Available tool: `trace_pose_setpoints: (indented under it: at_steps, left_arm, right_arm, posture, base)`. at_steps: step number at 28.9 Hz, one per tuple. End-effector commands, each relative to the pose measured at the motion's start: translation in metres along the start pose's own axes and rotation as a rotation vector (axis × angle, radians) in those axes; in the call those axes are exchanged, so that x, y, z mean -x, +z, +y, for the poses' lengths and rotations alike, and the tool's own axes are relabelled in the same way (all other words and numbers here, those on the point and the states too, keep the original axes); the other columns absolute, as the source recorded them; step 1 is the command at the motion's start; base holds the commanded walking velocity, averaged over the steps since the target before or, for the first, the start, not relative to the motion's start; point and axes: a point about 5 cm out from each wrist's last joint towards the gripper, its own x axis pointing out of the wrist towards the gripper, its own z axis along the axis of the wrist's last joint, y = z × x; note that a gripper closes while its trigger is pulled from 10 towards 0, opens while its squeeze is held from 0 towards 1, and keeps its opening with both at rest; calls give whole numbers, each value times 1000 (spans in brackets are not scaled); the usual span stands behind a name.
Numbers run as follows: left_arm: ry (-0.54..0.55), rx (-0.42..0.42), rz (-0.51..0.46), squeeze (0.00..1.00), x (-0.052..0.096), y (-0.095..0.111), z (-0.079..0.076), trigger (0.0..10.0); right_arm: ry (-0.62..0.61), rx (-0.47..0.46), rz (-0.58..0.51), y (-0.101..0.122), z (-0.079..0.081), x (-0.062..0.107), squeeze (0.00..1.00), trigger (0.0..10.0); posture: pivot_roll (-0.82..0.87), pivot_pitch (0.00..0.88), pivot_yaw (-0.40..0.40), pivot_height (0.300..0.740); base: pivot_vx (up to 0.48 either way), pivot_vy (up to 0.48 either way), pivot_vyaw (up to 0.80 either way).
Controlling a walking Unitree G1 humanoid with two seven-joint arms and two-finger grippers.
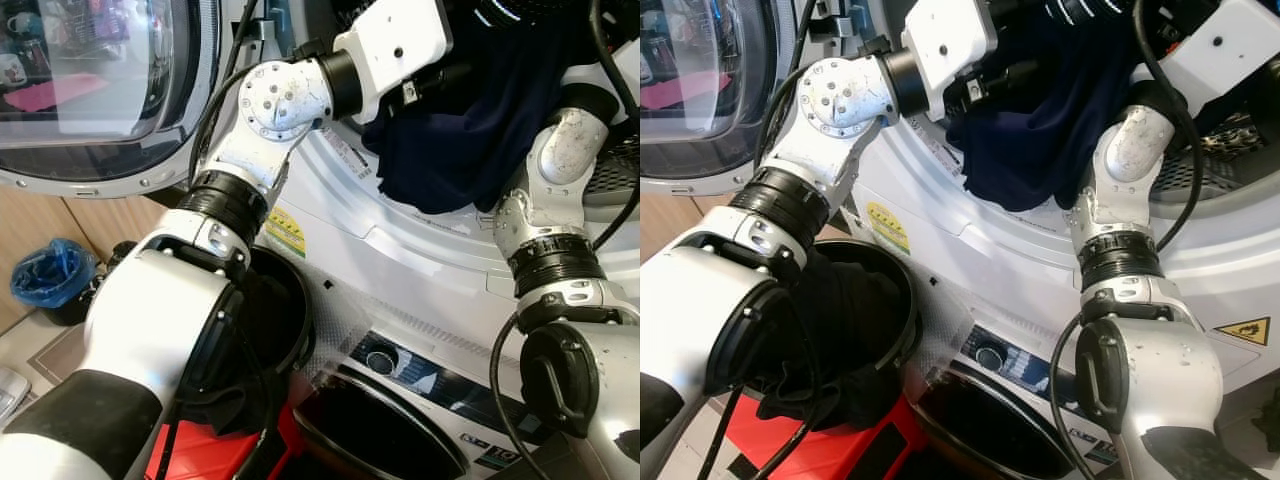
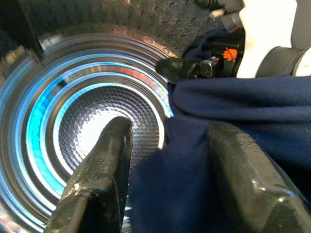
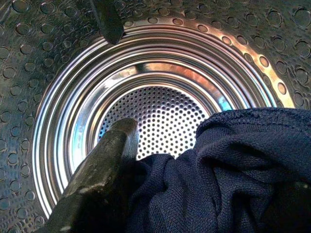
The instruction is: Clothes washing
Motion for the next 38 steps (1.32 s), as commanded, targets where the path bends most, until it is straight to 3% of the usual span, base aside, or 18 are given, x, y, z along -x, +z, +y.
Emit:
trace_pose_setpoints:
  at_steps: [1, 7, 12, 13, 14, 18, 20, 27, 29, 32, 34, 36, 38]
  left_arm:
    - [-4, -91, -22, 1000, -4, 10, 5, 10000]
    - [7, -164, 14, 1000, -5, 9, 1, 10000]
    - [-44, -29, -179, 1000, -4, 25, -13, 10000]
    - [-40, -31, -202, 816, -3, 28, -14, 10000]
    - [-19, -47, -225, 0, -2, 32, -13, 10000]
    - [18, -122, -252, 0, 1, 38, -13, 10000]
    - [19, -177, -332, 0, 7, 58, -15, 10000]
    - [-24, -120, -424, 0, 18, 79, -18, 10000]
    - [-14, -105, -422, 0, 21, 79, -16, 10000]
    - [22, -114, -288, 0, 28, 65, -11, 10000]
    - [33, -27, -268, 0, 34, 61, -10, 10000]
    - [-5, 129, -296, 0, 46, 68, -12, 10000]
    - [-10, 151, -300, 0, 48, 70, -12, 10000]
  right_arm:
    - [-39, 51, 56, -14, -19, 4, 0, 10000]
    - [-34, 55, 65, -17, -19, 6, 0, 10000]
    - [-40, 55, 74, -19, -21, 8, 0, 10000]
    - [-42, 52, 74, -19, -21, 8, 0, 10000]
    - [-42, 53, 76, -20, -21, 9, 0, 10000]
    - [-39, 54, 79, -21, -21, 10, 0, 10000]
    - [-37, 52, 89, -23, -21, 12, 0, 10000]
    - [-29, 50, 103, -26, -19, 15, 0, 10000]
    - [-27, 51, 105, -26, -19, 15, 0, 10000]
    - [-24, 50, 112, -28, -19, 16, 0, 10000]
    - [-24, 49, 117, -29, -20, 17, 0, 10000]
    - [-26, 48, 122, -30, -20, 18, 0, 10000]
    - [-26, 48, 123, -30, -20, 18, 0, 10000]
  posture:
    - [79, 118, -1, 740]
    - [76, 112, 1, 740]
    - [77, 107, 1, 740]
    - [76, 105, 1, 740]
    - [76, 104, 2, 740]
    - [78, 101, 0, 740]
    - [80, 101, 0, 740]
    - [87, 113, -4, 740]
    - [86, 118, -4, 740]
    - [91, 119, -3, 740]
    - [92, 123, -3, 740]
    - [92, 123, -3, 740]
    - [92, 126, 0, 740]
  base:
    - [0, 0, 0]
    - [0, 0, 0]
    - [0, 0, 0]
    - [0, 0, 0]
    - [0, 0, 0]
    - [0, 0, 0]
    - [0, 0, 0]
    - [0, 0, 0]
    - [0, 0, 0]
    - [0, 0, 0]
    - [0, 0, 0]
    - [0, 0, 0]
    - [0, 0, 0]
